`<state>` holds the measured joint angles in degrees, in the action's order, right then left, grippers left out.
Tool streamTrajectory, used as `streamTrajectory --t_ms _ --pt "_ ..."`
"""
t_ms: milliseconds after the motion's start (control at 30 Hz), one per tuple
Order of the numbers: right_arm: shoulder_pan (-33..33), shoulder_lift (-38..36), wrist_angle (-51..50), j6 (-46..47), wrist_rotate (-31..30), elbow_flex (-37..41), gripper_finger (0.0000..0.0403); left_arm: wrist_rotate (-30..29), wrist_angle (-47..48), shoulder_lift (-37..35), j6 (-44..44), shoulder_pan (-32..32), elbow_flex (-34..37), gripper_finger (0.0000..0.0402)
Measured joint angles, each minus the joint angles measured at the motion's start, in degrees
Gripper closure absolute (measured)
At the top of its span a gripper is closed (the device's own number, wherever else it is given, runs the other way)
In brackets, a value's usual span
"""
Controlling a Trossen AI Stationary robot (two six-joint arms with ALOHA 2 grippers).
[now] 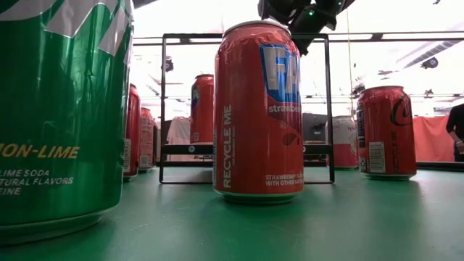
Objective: Place canned beverage on shelf
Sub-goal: Put the green soda can on the shelf
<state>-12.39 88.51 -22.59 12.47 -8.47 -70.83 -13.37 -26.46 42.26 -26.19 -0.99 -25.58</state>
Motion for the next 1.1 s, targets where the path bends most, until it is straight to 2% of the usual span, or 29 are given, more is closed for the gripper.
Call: streamTrajectory --t_ms 167,267,433,533,633,800,1100 --pt "-0.01 0.74 3.27 -0.57 2.14 0.0 0.039 4.4 -0.52 2.31 0.26 7.76 0.0 0.0402" --pt "-0.01 1.11 5.12 -0.52 2.72 0.0 0.039 11.53 -0.68 3.83 1.66 13.64 0.0 0.0402" --pt "0.01 1.2 5.02 0.37 2.71 0.0 0.039 28.07 -0.76 5.9 6.9 23.28 0.0 0.0402" --pt "0.01 1.15 4.63 0.35 2.71 0.0 0.039 33.88 -1.42 6.46 9.33 27.69 0.0 0.0402" --pt "-0.04 0.87 4.39 0.32 2.73 -0.03 0.039 34.43 -3.07 6.37 10.49 31.15 -0.09 0.0402" --pt "-0.67 1.67 4.52 -0.04 2.91 -2.04 0.039 36.66 -0.4 6.68 12.69 35.55 -2.36 0.0402" --pt "-0.67 6.57 3.91 -0.63 2.69 -6.29 0.039 38.45 1.72 8.65 13.31 37.18 -2.58 0.0402"
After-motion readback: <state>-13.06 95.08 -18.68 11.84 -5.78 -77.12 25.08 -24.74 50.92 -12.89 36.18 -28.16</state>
